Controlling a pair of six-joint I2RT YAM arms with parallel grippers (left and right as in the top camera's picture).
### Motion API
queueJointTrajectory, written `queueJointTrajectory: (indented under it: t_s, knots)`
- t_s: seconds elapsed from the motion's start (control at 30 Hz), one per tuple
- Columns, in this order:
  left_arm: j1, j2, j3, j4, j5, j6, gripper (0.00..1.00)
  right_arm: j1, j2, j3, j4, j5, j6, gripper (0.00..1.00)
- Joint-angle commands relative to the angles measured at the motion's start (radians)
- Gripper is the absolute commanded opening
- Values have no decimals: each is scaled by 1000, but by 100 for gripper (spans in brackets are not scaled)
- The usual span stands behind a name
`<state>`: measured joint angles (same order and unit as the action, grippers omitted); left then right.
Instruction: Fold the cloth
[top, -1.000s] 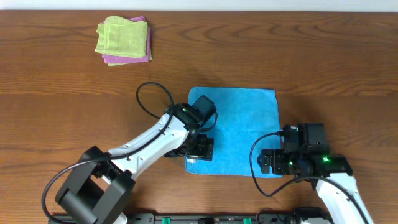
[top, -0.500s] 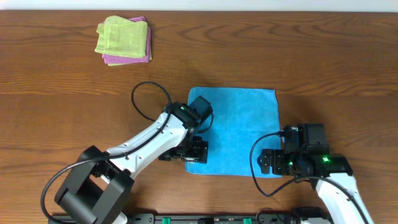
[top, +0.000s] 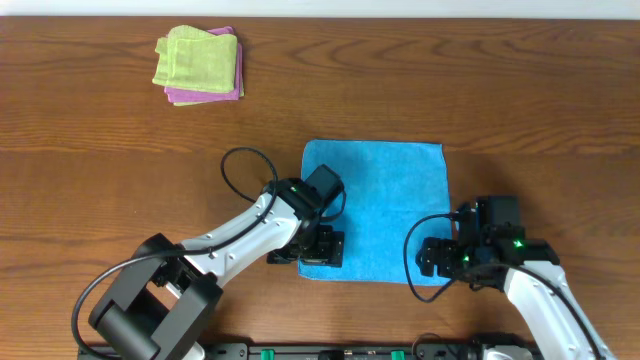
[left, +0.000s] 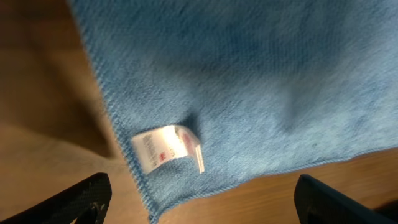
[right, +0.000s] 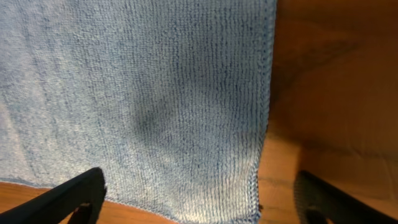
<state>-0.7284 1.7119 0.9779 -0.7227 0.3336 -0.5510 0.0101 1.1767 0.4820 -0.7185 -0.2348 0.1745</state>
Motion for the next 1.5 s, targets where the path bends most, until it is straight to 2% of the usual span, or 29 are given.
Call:
queueJointTrajectory:
  t_s: [0.0, 0.07, 0.17, 0.27, 0.47, 0.63, 0.73, 0.93, 1.03, 1.1, 1.2, 1.23, 1.3, 1.33, 1.4, 1.43, 1.47]
  knots:
    - [-2, -13, -25, 26, 7, -11, 95, -7, 31, -6, 9, -19, 13, 91]
    - [-2, -12, -53, 64, 8, -12, 95, -7, 48, -6, 17, -29, 23, 88]
    - [-2, -12, -86, 91, 8, -23, 95, -7, 70, -6, 21, -29, 70, 79]
    - [-2, -12, -109, 110, 8, -23, 95, -7, 87, -6, 26, -26, 83, 77]
    - [-2, -12, -148, 163, 35, -53, 95, -7, 118, -6, 27, -39, 174, 64]
    - [-2, -12, -148, 163, 124, -60, 95, -7, 127, -6, 12, -68, 210, 66]
    - [-6, -12, -148, 152, 178, -59, 99, -7, 127, -6, -16, -70, 253, 66]
    - [-44, -12, -148, 61, 153, -65, 100, -7, 127, -6, -43, -80, 274, 63]
    - [-45, -12, -148, 77, 129, -98, 100, -7, 127, -6, -33, -75, 274, 56]
    - [-45, -12, -148, 76, 106, -116, 100, -7, 127, -6, -33, -75, 274, 47]
    - [-44, -12, -148, 73, 63, -147, 84, -7, 127, -6, -33, -75, 274, 34]
    - [-44, -12, -148, 73, 50, -160, 84, -7, 127, -6, -33, -75, 274, 34]
    - [-44, -12, -148, 75, 40, -165, 94, -7, 127, -6, -33, -75, 274, 45]
    - [-44, -12, -148, 75, 38, -169, 98, -7, 127, -6, -34, -75, 274, 57]
    - [-44, -12, -148, 73, 37, -176, 98, -7, 127, -6, -39, -77, 274, 88]
    - [-44, -12, -148, 72, 37, -179, 98, -7, 127, -6, -51, -83, 278, 99]
    - [-44, -12, -148, 70, 37, -179, 98, -7, 127, -6, -64, -85, 283, 99]
